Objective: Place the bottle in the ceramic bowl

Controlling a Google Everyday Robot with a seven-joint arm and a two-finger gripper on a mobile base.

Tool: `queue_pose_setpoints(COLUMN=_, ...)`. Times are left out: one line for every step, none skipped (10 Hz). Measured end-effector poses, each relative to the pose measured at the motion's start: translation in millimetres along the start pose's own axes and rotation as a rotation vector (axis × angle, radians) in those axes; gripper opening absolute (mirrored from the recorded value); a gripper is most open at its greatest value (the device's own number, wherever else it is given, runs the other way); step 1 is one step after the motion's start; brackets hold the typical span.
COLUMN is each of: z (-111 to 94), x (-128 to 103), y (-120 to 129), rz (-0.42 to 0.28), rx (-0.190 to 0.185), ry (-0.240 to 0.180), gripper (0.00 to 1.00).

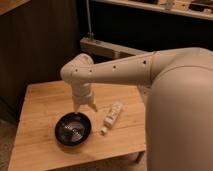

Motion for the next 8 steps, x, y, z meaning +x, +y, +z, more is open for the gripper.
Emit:
queue_pose_setpoints(z=0.0, x=0.0, y=0.0, rz=0.000, rx=0.000, ry=0.000, gripper=0.65)
queue_pose_setpoints(z=0.0, x=0.0, y=0.0, rz=0.000, rx=0.000, ry=0.000, gripper=0.65)
queue_pose_setpoints(z=0.1, x=0.1, y=-0.1, rz=0.000, rx=0.000, ry=0.000, gripper=0.65)
queue_pose_setpoints(z=-0.3, x=0.5, y=-1.5, rz=0.007, rx=0.003, ry=-0.003, gripper=0.65)
queue_pose_setpoints(z=-0.7, x=-1.1, y=-6.0, rz=0.031, rx=-0.002, ry=-0.014, gripper=0.65)
queue_pose_setpoints(z=-1.3, x=-2.9, y=-20.5, rz=0.061, rx=0.007, ry=-0.026, gripper=0.65)
queue_pose_setpoints(z=-2.7, x=-2.4, y=-41.8, rz=0.111, rx=0.010, ry=-0.041, gripper=0.65)
queue_pose_setpoints(z=-3.7, x=-1.2, y=-55.8, rz=0.145, rx=0.011, ry=-0.049, gripper=0.65)
